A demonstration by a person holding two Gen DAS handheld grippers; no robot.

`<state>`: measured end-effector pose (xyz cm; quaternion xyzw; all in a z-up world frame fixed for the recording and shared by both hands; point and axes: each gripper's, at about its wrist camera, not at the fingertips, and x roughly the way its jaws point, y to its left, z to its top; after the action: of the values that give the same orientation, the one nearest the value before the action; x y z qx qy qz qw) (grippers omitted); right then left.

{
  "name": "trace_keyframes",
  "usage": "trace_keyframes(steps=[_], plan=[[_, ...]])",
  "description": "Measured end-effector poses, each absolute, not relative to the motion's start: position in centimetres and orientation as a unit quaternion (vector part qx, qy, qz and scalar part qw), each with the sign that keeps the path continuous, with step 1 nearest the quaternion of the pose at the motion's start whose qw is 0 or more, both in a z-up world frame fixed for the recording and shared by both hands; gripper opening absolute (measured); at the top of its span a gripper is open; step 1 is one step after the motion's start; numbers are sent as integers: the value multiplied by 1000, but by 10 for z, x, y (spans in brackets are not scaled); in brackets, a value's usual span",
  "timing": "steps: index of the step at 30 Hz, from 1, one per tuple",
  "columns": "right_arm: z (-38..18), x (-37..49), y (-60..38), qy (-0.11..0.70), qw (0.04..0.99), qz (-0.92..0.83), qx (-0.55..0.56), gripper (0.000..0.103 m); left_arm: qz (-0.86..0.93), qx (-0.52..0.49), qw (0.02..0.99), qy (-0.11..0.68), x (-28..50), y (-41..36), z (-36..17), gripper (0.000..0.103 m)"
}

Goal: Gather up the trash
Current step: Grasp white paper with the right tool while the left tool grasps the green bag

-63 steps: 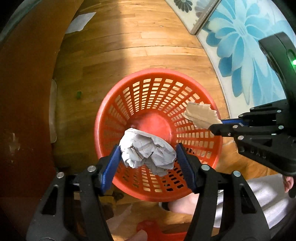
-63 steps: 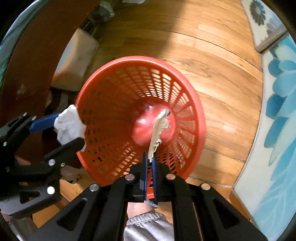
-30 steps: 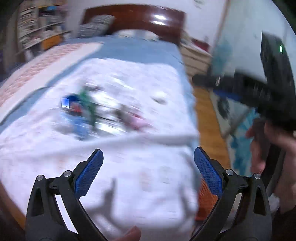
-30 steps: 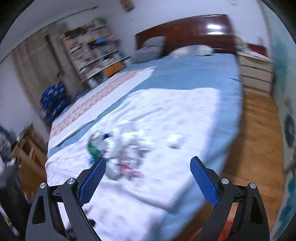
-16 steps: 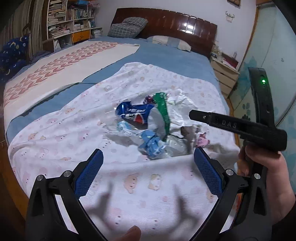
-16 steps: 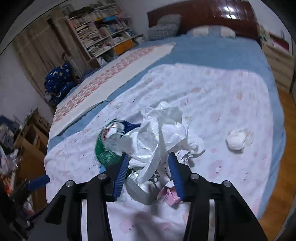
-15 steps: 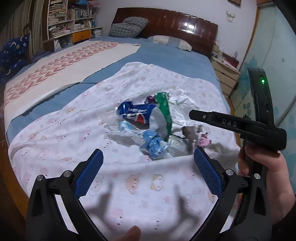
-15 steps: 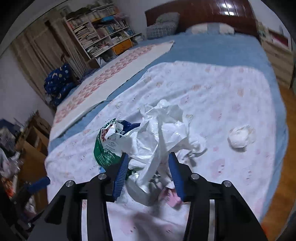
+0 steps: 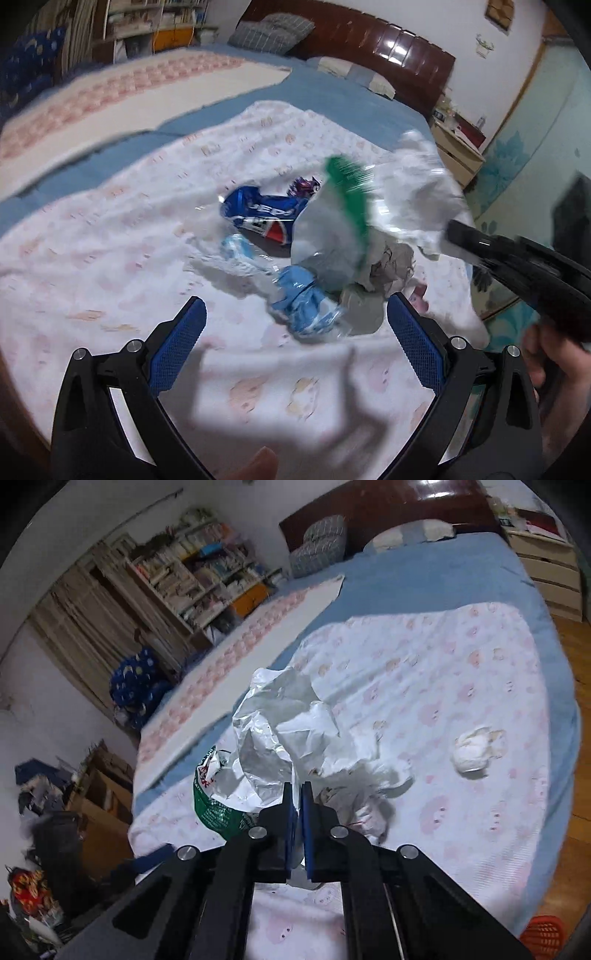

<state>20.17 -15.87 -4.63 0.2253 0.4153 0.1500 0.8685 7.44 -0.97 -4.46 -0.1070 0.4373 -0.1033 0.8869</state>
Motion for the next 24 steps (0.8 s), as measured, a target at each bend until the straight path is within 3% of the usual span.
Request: trace_keyframes(steps=[8, 15, 24], plan=[[-11, 163, -208, 380, 877, 150, 252, 6, -106, -135, 874, 455, 92, -27, -52, 98], [19, 137, -239, 324, 884, 189, 280, 6, -127, -97, 885, 437, 83, -52, -36, 97], [28, 126, -236, 324, 880, 225, 267, 6, -175, -112, 868, 452, 57, -61, -25, 98]])
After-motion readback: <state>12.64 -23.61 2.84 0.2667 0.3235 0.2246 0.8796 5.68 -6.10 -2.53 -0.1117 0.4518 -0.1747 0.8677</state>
